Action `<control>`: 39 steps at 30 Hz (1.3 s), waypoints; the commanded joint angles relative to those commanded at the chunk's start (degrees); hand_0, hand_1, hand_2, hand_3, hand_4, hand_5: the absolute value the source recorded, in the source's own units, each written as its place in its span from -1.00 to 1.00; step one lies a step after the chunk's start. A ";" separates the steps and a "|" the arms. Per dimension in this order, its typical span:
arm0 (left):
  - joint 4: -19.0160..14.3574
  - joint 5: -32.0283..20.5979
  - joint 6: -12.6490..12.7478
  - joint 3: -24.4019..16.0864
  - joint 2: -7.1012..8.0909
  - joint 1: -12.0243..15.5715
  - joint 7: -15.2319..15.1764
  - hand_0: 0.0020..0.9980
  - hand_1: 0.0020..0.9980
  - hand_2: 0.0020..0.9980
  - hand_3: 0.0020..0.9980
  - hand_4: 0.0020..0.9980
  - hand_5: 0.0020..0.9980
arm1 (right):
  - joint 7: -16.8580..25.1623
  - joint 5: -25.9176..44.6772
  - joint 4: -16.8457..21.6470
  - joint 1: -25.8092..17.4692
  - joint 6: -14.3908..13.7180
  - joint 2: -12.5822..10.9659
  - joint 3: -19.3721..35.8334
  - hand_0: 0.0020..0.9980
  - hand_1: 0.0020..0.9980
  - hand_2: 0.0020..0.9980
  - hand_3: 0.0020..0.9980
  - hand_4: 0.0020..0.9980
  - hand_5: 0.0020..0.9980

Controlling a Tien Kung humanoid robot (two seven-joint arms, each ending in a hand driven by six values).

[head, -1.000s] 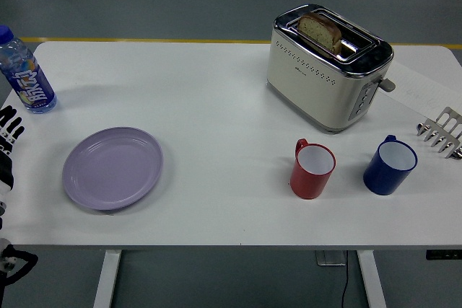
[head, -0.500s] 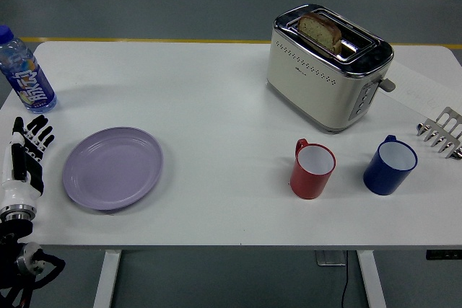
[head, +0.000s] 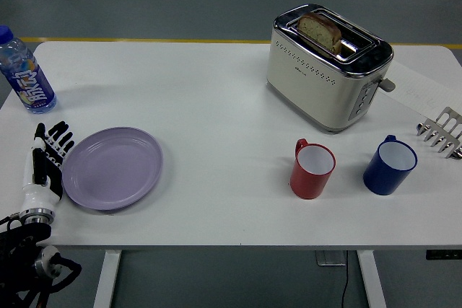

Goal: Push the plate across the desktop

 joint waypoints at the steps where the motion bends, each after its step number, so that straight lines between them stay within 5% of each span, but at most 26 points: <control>1: -0.04 -0.15 0.03 0.27 -0.14 0.03 -0.08 0.61 0.63 0.62 0.42 0.30 1.00 | -0.01 0.03 -0.01 -0.01 0.01 0.00 -0.06 0.19 0.19 0.48 0.31 -0.10 -0.14; 17: -0.93 -1.05 0.10 4.86 -0.70 -0.39 -0.62 0.58 0.61 0.60 0.39 0.27 1.00 | 0.00 0.36 -0.31 0.12 0.21 0.26 -0.97 0.19 0.19 0.48 0.31 -0.10 -0.14; 39: -3.69 -5.78 0.14 18.61 -0.70 -2.27 -0.83 0.56 0.60 0.59 0.38 0.25 1.00 | 0.10 -0.44 -0.36 0.78 0.32 0.11 -0.86 0.19 0.19 0.48 0.31 -0.11 -0.13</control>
